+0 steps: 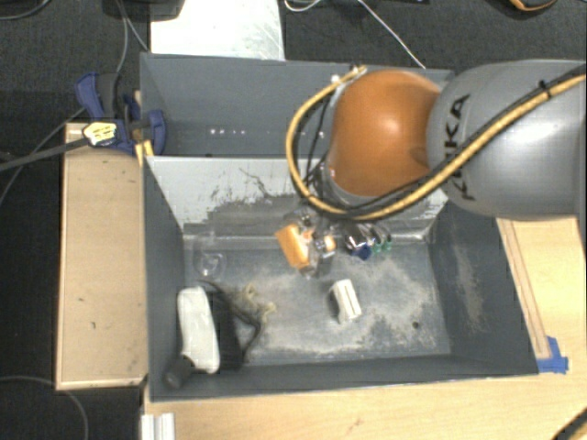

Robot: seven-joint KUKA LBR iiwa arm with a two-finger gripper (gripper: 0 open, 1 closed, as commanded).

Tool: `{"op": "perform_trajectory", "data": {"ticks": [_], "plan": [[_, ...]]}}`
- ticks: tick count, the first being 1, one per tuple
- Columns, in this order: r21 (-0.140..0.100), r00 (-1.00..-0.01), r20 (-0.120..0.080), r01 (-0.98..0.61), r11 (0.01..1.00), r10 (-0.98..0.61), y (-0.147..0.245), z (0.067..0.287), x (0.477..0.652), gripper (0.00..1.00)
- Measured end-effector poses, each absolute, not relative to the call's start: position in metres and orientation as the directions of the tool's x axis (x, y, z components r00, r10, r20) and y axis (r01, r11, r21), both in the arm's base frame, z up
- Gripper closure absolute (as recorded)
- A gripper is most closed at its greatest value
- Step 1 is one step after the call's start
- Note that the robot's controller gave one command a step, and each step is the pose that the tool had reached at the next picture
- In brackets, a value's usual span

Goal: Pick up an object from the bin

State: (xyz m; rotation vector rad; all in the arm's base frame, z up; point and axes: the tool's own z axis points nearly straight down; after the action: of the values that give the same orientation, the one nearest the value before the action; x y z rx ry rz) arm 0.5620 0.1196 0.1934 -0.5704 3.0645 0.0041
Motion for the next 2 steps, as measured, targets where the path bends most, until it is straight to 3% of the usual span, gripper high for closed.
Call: {"op": "perform_trajectory", "data": {"ticks": [1,2], "plan": [[-0.002,-0.933,-0.023,-0.36,0.933,-0.36,0.12,0.193,0.562,1.0],[-0.006,-0.89,-0.028,-0.455,0.89,-0.455,0.135,0.155,0.554,1.0]]}}
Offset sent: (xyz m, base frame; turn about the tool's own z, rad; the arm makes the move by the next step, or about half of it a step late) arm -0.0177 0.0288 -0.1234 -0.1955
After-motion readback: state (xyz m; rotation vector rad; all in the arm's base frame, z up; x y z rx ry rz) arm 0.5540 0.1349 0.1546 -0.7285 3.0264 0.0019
